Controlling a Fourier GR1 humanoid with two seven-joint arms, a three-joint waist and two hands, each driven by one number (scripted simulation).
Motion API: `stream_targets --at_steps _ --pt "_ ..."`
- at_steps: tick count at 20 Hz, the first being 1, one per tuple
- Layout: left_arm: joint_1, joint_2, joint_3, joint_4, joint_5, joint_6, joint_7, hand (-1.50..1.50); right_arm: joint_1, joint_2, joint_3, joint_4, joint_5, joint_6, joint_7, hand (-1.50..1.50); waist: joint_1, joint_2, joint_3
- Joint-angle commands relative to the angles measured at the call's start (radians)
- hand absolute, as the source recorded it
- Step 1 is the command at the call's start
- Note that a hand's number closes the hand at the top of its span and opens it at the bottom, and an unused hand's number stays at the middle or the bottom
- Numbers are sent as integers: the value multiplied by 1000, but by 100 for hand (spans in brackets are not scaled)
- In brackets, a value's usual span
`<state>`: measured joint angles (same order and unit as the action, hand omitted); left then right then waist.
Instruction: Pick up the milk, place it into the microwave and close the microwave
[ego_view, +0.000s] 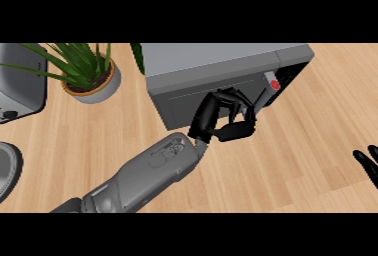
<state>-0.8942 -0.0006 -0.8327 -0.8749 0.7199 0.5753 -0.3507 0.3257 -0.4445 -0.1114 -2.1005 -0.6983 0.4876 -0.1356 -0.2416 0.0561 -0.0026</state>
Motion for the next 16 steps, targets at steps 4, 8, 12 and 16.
stream_targets --at_steps 4,8,12,16 --pt "-51 1 86 119 82 23 -26 150 -4 -14 -4 -15 -38 6 16 -150 -13 18 1" --pt "-58 1 85 117 83 52 -84 150 -16 -32 -6 -37 -52 16 25 -150 -12 19 -1" --pt "-52 1 69 120 110 60 -107 150 -18 -49 -8 -41 -85 36 31 -150 -23 23 1" --pt "-66 1 63 125 121 72 -135 150 -21 -51 3 -49 -103 40 37 -150 -25 26 1"
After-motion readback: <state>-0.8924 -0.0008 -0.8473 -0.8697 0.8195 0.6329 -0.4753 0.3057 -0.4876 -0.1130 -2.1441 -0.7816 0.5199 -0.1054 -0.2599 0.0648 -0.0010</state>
